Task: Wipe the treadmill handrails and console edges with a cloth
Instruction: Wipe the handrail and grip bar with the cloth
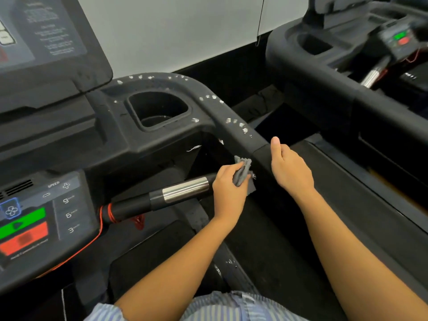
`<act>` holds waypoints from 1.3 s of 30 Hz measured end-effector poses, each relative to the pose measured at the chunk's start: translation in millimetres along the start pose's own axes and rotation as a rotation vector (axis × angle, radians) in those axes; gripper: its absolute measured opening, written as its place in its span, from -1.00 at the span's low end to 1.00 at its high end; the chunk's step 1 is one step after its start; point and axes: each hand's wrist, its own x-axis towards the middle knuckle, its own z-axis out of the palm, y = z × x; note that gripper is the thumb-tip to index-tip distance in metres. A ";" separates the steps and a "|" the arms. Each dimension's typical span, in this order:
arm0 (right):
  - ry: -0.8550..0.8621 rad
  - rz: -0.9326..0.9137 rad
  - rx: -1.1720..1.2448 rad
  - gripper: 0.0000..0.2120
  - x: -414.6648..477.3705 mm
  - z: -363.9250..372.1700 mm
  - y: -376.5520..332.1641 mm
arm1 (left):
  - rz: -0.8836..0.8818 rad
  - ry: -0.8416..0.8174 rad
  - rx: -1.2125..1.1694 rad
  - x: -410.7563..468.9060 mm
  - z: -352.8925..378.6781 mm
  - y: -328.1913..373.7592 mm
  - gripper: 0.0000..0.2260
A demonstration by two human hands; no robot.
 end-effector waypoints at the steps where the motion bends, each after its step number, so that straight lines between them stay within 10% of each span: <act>1: 0.018 -0.010 -0.017 -0.53 -0.1 0.9 0.4 | 0.000 0.008 -0.004 -4.3 2.6 -0.7 -0.76; 39: 0.123 -0.107 -0.095 -0.61 -7.8 7.3 0.8 | 0.063 -0.114 -0.031 -5.6 -1.7 -1.9 -0.81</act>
